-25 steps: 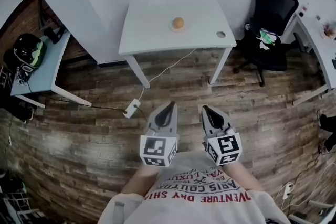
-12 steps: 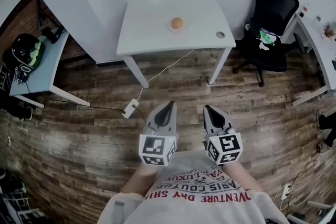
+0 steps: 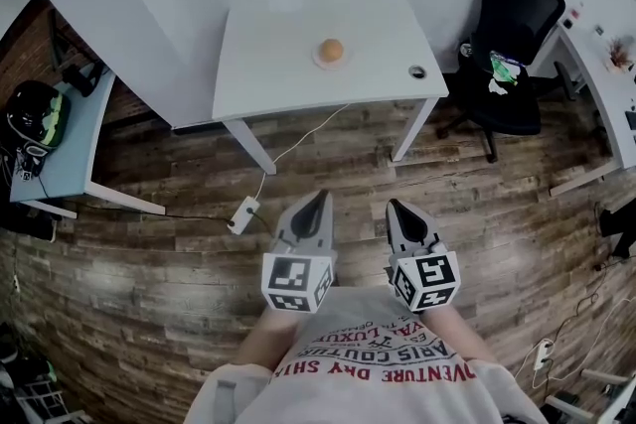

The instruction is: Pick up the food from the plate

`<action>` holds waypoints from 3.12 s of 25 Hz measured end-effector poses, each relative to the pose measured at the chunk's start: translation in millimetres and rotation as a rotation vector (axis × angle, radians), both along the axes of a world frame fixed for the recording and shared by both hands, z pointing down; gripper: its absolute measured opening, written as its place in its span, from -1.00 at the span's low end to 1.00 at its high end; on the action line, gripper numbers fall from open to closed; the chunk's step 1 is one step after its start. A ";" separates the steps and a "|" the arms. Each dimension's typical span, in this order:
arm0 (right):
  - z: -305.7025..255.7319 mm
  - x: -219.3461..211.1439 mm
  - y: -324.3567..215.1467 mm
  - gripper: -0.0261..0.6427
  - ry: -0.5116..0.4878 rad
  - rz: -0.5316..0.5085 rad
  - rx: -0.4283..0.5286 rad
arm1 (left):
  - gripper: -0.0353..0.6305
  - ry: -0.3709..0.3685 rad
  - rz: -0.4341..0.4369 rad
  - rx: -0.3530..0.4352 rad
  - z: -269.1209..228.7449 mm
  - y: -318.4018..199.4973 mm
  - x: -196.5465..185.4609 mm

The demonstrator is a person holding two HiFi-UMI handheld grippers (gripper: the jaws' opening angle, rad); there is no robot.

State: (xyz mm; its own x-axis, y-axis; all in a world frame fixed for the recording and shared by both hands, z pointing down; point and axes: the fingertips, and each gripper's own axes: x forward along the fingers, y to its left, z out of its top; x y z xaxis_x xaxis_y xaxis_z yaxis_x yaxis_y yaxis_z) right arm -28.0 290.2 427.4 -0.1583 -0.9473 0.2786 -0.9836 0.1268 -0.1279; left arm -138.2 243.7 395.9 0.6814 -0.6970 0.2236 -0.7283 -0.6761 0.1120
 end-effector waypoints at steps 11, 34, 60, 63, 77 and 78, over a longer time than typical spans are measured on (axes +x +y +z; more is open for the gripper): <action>-5.5 -22.3 -125.2 -0.89 0.018 0.072 -0.015 | -0.88 0.017 0.063 -0.001 -5.8 -137.5 -20.4; 22.6 15.1 -294.3 -0.89 0.016 0.040 -0.049 | -0.88 -0.014 0.018 -0.063 32.1 -303.8 6.4; 51.3 173.9 -517.1 -0.89 -0.006 -0.367 -0.150 | -0.87 -0.156 -0.287 -0.202 89.3 -473.9 172.9; 62.3 175.4 -527.4 -0.89 -0.006 -0.393 -0.182 | -0.87 -0.169 -0.298 -0.251 104.6 -484.4 173.3; 129.4 172.4 -547.5 -0.89 -0.024 -0.459 -0.349 | 0.28 -0.207 -0.339 -0.497 194.0 -515.7 173.9; 132.4 172.0 -548.8 -0.89 -0.024 -0.462 -0.358 | 0.35 -0.214 -0.333 -0.522 201.7 -516.9 176.0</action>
